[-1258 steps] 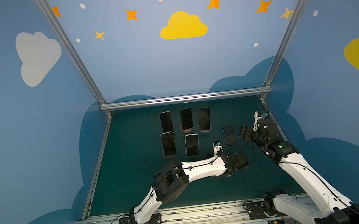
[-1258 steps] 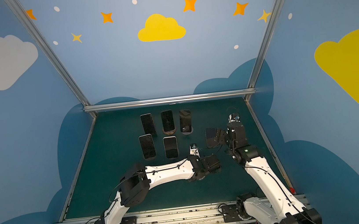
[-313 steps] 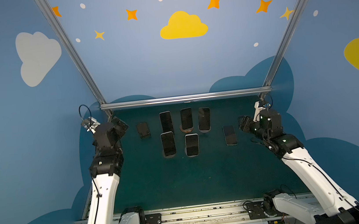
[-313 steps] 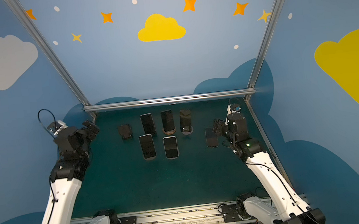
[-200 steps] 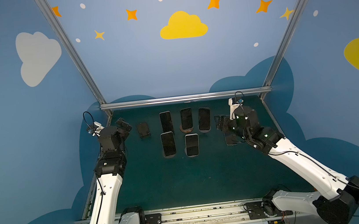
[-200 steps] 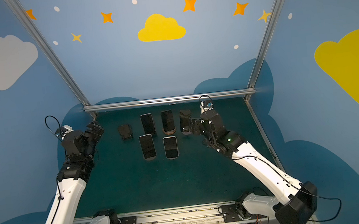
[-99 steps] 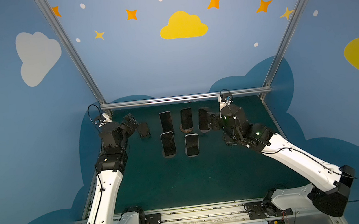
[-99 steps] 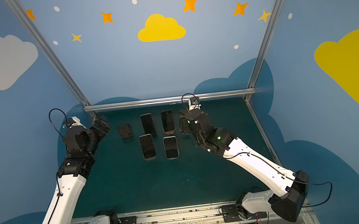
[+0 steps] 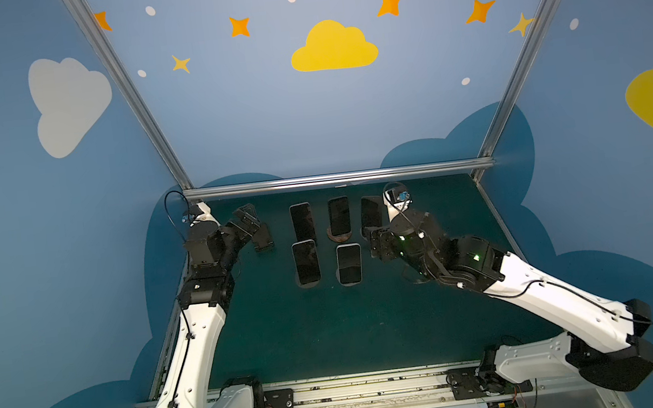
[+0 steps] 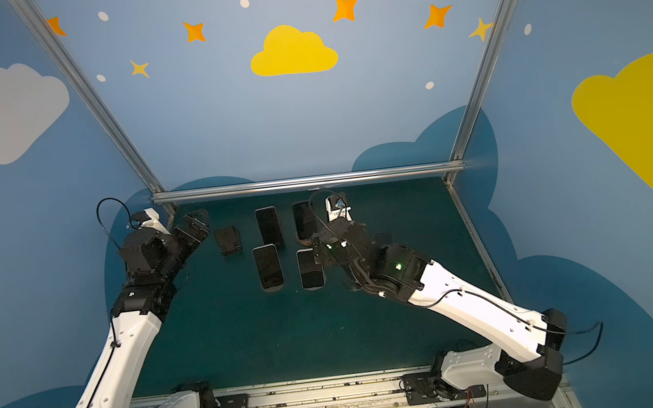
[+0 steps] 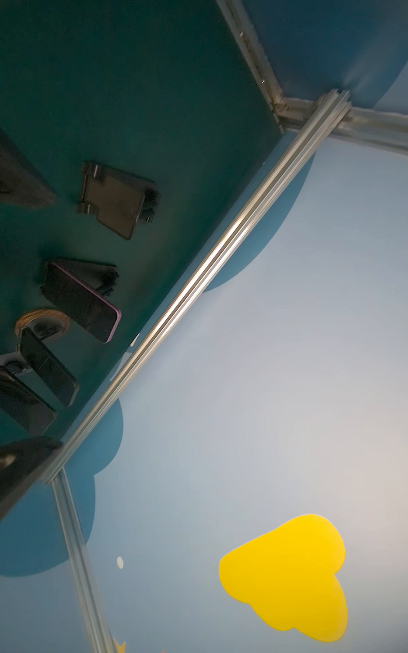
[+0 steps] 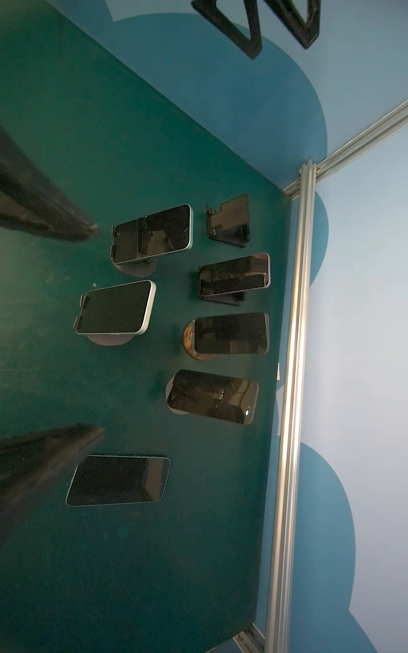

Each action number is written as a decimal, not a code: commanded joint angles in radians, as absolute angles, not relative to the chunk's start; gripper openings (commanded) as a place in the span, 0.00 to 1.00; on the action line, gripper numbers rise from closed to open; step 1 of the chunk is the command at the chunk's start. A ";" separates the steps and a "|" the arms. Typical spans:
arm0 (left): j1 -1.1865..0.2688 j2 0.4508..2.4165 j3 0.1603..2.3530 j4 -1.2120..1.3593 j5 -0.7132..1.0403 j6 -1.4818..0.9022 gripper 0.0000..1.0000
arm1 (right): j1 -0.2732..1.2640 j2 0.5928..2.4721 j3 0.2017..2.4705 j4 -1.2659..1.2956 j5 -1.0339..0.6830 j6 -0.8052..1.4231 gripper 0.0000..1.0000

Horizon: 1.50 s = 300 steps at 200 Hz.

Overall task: Remove the phone from the phone stand
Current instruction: 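Move the right gripper toward the middle standing phones while the left gripper rises, then lower the open right gripper around the silver phone on the nearest round stand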

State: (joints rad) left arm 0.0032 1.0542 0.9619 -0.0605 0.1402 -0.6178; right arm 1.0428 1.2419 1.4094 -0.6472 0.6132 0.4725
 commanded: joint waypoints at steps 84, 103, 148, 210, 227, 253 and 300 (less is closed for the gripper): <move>-0.045 1.066 0.903 -0.006 0.057 -0.666 1.00 | 1.082 1.307 1.134 -0.270 0.665 0.489 0.90; -0.062 1.052 0.905 -0.004 0.063 -0.667 1.00 | 1.083 1.338 1.118 -0.188 0.649 0.498 0.90; -0.054 1.082 0.920 -0.010 0.120 -0.710 1.00 | 1.083 1.442 1.143 -0.183 0.667 0.578 0.90; -0.050 1.092 0.912 0.018 0.168 -0.735 1.00 | 1.072 1.488 1.106 -0.090 0.662 0.566 0.92; -0.049 1.083 0.902 0.039 0.173 -0.735 1.00 | 1.052 1.491 1.086 -0.062 0.623 0.573 0.92; -0.050 1.077 0.900 0.049 0.181 -0.733 1.00 | 1.034 1.518 1.099 -0.058 0.590 0.560 0.92; -0.049 1.081 0.895 0.058 0.188 -0.736 1.00 | 0.998 1.564 1.105 -0.033 0.550 0.569 0.92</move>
